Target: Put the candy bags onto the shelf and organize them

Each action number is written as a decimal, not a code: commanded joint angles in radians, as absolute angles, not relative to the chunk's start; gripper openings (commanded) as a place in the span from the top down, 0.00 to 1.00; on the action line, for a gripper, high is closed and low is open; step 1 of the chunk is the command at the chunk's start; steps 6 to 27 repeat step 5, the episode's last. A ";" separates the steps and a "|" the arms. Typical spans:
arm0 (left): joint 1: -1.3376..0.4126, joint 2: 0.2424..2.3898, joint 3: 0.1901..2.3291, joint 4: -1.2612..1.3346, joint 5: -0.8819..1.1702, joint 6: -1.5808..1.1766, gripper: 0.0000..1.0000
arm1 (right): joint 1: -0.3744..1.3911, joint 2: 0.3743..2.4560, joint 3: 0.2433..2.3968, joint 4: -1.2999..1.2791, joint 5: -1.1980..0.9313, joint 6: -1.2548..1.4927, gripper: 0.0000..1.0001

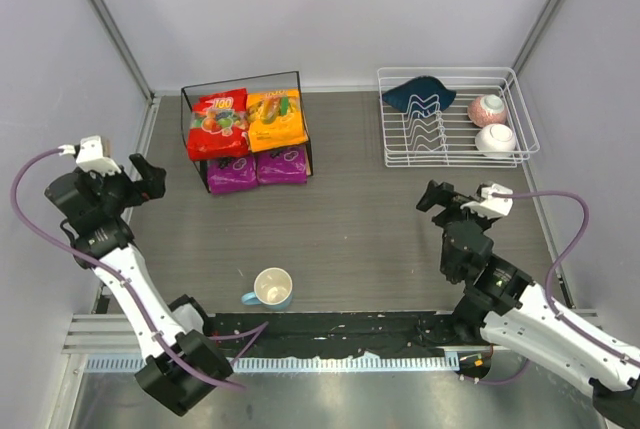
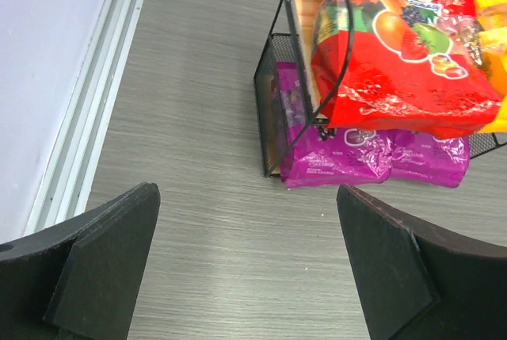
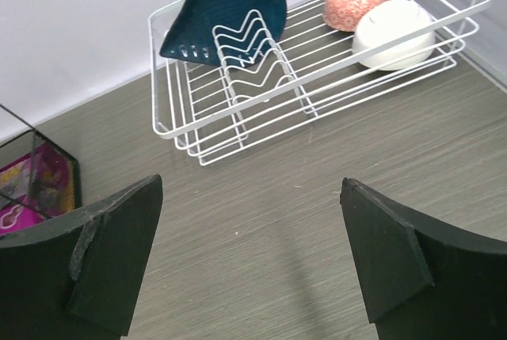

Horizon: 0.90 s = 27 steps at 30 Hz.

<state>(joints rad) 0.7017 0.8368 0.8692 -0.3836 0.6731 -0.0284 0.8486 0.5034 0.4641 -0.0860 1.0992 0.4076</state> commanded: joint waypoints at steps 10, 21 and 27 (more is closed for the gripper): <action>0.706 0.861 0.851 -0.305 0.606 -0.071 0.00 | 0.847 0.503 0.463 -0.127 1.213 0.471 0.00; 0.706 0.861 0.851 -0.305 0.606 -0.071 0.00 | 0.847 0.503 0.463 -0.127 1.213 0.471 0.00; 0.706 0.861 0.851 -0.305 0.606 -0.071 0.00 | 0.847 0.503 0.463 -0.127 1.213 0.471 0.00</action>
